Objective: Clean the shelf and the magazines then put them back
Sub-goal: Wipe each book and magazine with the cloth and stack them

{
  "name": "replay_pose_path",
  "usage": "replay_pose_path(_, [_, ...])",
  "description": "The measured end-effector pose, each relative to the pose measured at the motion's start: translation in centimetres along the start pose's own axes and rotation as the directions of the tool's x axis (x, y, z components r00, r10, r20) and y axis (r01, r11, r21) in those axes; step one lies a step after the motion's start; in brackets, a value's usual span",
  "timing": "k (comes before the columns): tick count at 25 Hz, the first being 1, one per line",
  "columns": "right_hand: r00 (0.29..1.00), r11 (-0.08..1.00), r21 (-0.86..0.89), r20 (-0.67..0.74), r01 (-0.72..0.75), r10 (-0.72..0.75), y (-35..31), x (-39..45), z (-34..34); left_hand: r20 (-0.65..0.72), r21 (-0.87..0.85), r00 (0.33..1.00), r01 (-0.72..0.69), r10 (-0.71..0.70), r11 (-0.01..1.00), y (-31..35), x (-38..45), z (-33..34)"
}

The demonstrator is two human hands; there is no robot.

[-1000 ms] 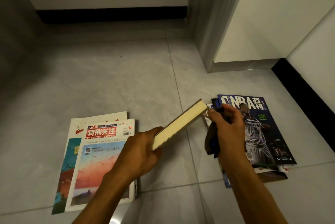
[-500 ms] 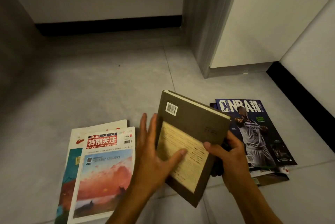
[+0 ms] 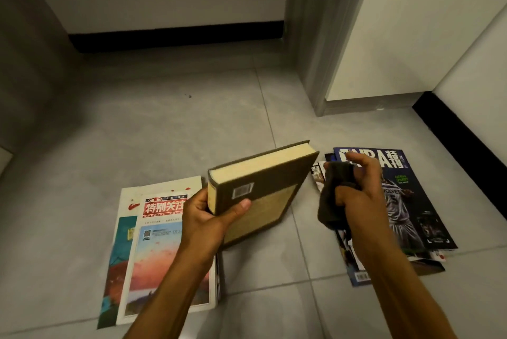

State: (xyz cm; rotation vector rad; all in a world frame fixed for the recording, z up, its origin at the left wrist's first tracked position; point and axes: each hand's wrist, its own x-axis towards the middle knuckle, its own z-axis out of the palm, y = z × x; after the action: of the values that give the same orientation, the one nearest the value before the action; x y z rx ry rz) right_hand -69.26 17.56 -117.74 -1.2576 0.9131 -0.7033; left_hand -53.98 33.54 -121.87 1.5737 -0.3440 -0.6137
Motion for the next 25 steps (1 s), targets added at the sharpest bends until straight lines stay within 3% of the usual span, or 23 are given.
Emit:
replay_pose_path(2, [0.959,0.944,-0.170,0.067,0.283,-0.276,-1.5,-2.1,2.9,0.060,0.065,0.995,-0.085,0.081,0.994,-0.4,-0.1,0.4])
replay_pose_path(3, [0.883,0.834,-0.289,0.150,0.470,-0.445,-2.0,-3.3,4.8,0.082,0.092,0.990,-0.126,0.118,0.988,-0.7,-0.1,0.7])
replay_pose_path(4, [0.777,0.657,-0.420,0.257,0.626,-0.575,-1.9,-4.1,6.5,0.088,0.119,0.985,-0.159,0.150,0.980,-0.9,-0.2,0.9])
replay_pose_path(6, [0.581,0.294,-0.560,0.444,0.774,-0.682,-0.5,-4.7,8.7,0.062,0.172,0.978,-0.207,0.200,0.963,-1.2,-0.2,1.3])
replay_pose_path(7, [0.552,0.247,-0.562,0.473,0.789,-0.686,0.2,-4.3,8.9,0.058,0.190,0.972,-0.233,0.226,0.954,-1.3,-0.3,1.3])
replay_pose_path(10, [0.542,0.270,-0.537,0.451,0.799,-0.709,2.7,-1.9,6.1,0.122,0.132,0.965,-0.247,0.231,0.960,-1.7,-0.2,0.7])
replay_pose_path(11, [0.568,0.255,-0.591,0.434,0.765,-0.699,3.6,-0.8,4.6,0.117,0.119,0.973,-0.211,0.197,0.970,-1.9,-0.2,0.5])
replay_pose_path(13, [0.705,0.301,-0.733,0.329,0.611,-0.629,5.0,2.0,1.0,0.080,0.135,0.986,-0.155,0.145,0.979,-1.9,-0.2,0.2])
replay_pose_path(15, [0.850,0.454,-0.792,0.151,0.409,-0.504,5.4,4.8,-2.1,0.104,0.173,0.982,-0.174,0.157,0.969,-2.0,-0.1,0.1])
replay_pose_path(16, [0.917,0.594,-0.751,0.038,0.288,-0.396,5.5,5.6,-3.1,0.123,0.180,0.978,-0.191,0.170,0.965,-1.9,0.0,0.2])
replay_pose_path(18, [0.978,0.904,-0.424,-0.206,-0.052,-0.041,5.5,4.8,-3.6,0.143,0.179,0.969,-0.226,0.202,0.957,-1.7,-0.2,0.7])
replay_pose_path(19, [0.956,0.962,-0.165,-0.232,-0.219,0.178,5.8,3.5,-3.3,0.159,0.173,0.961,-0.253,0.227,0.952,-1.6,-0.3,0.9])
replay_pose_path(21, [0.873,0.856,0.183,0.035,-0.484,0.486,6.3,-0.2,-1.8,0.216,0.147,0.935,-0.314,0.280,0.938,-1.5,-0.5,1.1])
replay_pose_path(23, [0.786,0.680,0.394,0.326,-0.618,0.525,6.3,-3.7,-0.7,0.297,0.153,0.889,-0.405,0.349,0.901,-1.9,-0.7,1.2])
replay_pose_path(25, [0.786,0.589,0.521,0.373,-0.617,0.494,6.3,-4.9,-0.6,0.393,0.250,0.810,-0.550,0.436,0.797,-2.9,-0.4,1.3])
